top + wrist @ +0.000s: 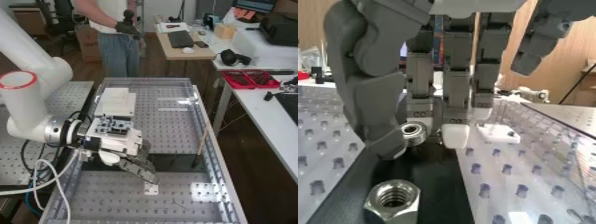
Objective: Grab the bearing and place it in the white container
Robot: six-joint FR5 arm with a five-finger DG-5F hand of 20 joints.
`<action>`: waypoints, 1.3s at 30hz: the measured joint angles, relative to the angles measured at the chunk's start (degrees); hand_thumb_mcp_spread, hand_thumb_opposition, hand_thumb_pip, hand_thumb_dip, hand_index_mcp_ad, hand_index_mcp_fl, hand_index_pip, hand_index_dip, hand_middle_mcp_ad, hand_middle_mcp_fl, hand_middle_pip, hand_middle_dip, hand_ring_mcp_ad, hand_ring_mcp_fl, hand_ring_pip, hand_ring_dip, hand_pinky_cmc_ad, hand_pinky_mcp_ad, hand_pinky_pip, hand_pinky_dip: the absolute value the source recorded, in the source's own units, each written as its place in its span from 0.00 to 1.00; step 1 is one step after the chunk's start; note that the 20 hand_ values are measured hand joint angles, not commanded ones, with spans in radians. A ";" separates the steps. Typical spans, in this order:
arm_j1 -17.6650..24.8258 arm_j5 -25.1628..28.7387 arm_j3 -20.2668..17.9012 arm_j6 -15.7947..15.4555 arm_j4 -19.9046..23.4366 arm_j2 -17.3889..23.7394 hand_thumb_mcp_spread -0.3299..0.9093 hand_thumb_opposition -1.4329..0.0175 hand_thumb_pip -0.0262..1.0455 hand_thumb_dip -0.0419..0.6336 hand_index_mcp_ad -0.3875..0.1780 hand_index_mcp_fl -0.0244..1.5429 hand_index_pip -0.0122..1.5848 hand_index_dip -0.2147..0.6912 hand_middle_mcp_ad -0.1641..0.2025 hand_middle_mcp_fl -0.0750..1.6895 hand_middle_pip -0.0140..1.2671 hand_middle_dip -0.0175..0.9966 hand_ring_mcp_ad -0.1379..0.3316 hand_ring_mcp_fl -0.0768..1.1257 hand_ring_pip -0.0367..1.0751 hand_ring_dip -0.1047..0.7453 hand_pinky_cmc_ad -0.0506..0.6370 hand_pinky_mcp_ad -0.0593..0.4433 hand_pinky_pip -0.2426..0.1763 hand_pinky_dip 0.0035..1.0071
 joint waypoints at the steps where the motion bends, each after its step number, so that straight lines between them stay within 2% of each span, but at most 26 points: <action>1: 0.01 0.00 0.03 -0.01 -0.03 0.02 0.73 0.38 0.42 0.48 0.45 0.33 0.83 0.30 0.55 0.50 0.59 0.76 0.38 0.45 0.28 0.85 0.62 0.57 0.59 0.17; 8: 0.15 0.06 0.63 0.09 -0.63 0.60 0.75 0.34 0.41 0.48 0.45 0.36 0.83 0.31 0.55 0.51 0.59 0.76 0.38 0.46 0.28 0.85 0.63 0.58 0.58 0.17; 22: 0.81 0.40 0.85 0.22 -0.67 1.82 0.75 0.34 0.41 0.48 0.45 0.36 0.83 0.31 0.55 0.52 0.59 0.76 0.38 0.46 0.28 0.85 0.62 0.57 0.59 0.17; 30: 2.06 1.17 -0.10 -0.16 -0.85 4.61 0.75 0.34 0.41 0.48 0.45 0.36 0.83 0.31 0.55 0.52 0.59 0.76 0.38 0.46 0.28 0.85 0.62 0.57 0.59 0.17; 39: 5.79 5.18 -2.51 -0.43 -1.26 9.15 0.75 0.34 0.41 0.48 0.45 0.36 0.83 0.31 0.54 0.52 0.59 0.77 0.37 0.46 0.29 0.85 0.65 0.58 0.59 0.17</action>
